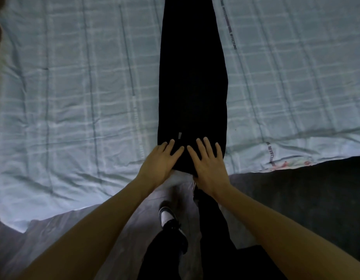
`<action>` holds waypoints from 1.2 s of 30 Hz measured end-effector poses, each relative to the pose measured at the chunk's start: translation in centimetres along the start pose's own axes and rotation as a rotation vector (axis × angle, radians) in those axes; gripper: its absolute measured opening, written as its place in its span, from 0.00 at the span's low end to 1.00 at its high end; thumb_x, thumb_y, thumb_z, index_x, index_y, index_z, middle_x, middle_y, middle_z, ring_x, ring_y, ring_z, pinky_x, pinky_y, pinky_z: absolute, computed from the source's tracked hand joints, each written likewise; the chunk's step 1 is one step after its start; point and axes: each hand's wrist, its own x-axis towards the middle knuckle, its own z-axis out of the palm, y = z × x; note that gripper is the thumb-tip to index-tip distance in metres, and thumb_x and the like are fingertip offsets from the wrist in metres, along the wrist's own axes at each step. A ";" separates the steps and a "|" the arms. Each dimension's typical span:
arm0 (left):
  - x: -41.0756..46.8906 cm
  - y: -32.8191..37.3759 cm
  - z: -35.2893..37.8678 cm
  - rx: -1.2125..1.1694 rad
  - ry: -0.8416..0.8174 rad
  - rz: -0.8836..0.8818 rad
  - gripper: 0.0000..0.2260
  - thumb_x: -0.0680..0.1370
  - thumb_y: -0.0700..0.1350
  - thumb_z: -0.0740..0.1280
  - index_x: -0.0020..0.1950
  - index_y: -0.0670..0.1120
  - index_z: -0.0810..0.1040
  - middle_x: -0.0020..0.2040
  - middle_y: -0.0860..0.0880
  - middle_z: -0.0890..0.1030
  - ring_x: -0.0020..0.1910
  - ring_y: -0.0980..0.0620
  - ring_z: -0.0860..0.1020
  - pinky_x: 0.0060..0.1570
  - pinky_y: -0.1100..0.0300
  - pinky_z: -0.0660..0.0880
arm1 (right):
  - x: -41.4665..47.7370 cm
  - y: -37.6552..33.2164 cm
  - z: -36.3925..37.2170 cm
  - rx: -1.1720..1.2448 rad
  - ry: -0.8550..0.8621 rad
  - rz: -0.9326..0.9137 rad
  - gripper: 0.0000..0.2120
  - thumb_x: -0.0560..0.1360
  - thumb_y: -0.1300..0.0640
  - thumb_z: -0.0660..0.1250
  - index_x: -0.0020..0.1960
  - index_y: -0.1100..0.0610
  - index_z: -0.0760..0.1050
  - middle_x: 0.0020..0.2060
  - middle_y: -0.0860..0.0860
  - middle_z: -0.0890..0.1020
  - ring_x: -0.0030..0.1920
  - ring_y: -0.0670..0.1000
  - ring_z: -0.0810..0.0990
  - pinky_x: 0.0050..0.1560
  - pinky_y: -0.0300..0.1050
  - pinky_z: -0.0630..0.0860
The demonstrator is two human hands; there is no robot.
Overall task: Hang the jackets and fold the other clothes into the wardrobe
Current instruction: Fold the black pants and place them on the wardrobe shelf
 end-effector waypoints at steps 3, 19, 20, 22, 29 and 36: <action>0.6 -0.1 -1.5 -0.020 -0.026 0.024 0.25 0.73 0.45 0.69 0.70 0.44 0.70 0.65 0.36 0.73 0.56 0.36 0.76 0.54 0.47 0.74 | -0.3 0.0 -0.1 0.014 0.013 -0.003 0.43 0.57 0.54 0.79 0.69 0.58 0.68 0.66 0.62 0.72 0.69 0.64 0.67 0.67 0.64 0.64; 11.7 -5.2 -17.9 -0.276 0.544 -0.155 0.15 0.77 0.40 0.63 0.64 0.45 0.74 0.55 0.41 0.78 0.51 0.41 0.76 0.51 0.49 0.72 | 10.6 8.6 -15.0 0.282 0.594 0.256 0.22 0.69 0.66 0.64 0.63 0.58 0.74 0.54 0.58 0.79 0.51 0.60 0.78 0.51 0.53 0.72; 11.6 -5.0 -17.6 -0.286 0.638 -0.143 0.15 0.77 0.39 0.63 0.64 0.43 0.73 0.53 0.40 0.78 0.49 0.41 0.76 0.49 0.49 0.72 | 10.8 8.7 -14.6 0.285 0.591 0.263 0.24 0.69 0.66 0.63 0.65 0.59 0.72 0.57 0.59 0.77 0.55 0.60 0.77 0.55 0.55 0.71; 11.6 -4.6 -15.5 -0.275 0.602 -0.107 0.15 0.77 0.38 0.65 0.64 0.41 0.73 0.52 0.39 0.78 0.46 0.40 0.77 0.47 0.50 0.73 | 10.9 8.6 -12.9 0.303 0.507 0.238 0.25 0.68 0.65 0.64 0.66 0.59 0.71 0.59 0.61 0.76 0.57 0.61 0.75 0.57 0.56 0.69; 10.3 -3.2 -4.3 -0.112 0.239 -0.104 0.31 0.71 0.48 0.73 0.71 0.41 0.67 0.66 0.36 0.71 0.65 0.37 0.71 0.61 0.42 0.69 | 11.6 7.6 -4.2 0.203 0.135 0.054 0.37 0.66 0.53 0.74 0.71 0.58 0.66 0.69 0.61 0.69 0.71 0.63 0.64 0.67 0.62 0.65; 14.5 -3.1 -2.9 -0.014 0.147 -0.187 0.39 0.62 0.47 0.79 0.70 0.42 0.68 0.66 0.36 0.73 0.66 0.37 0.71 0.61 0.38 0.68 | 14.7 10.0 -2.3 0.147 0.123 0.003 0.39 0.63 0.51 0.77 0.70 0.56 0.69 0.67 0.61 0.71 0.69 0.62 0.69 0.66 0.62 0.66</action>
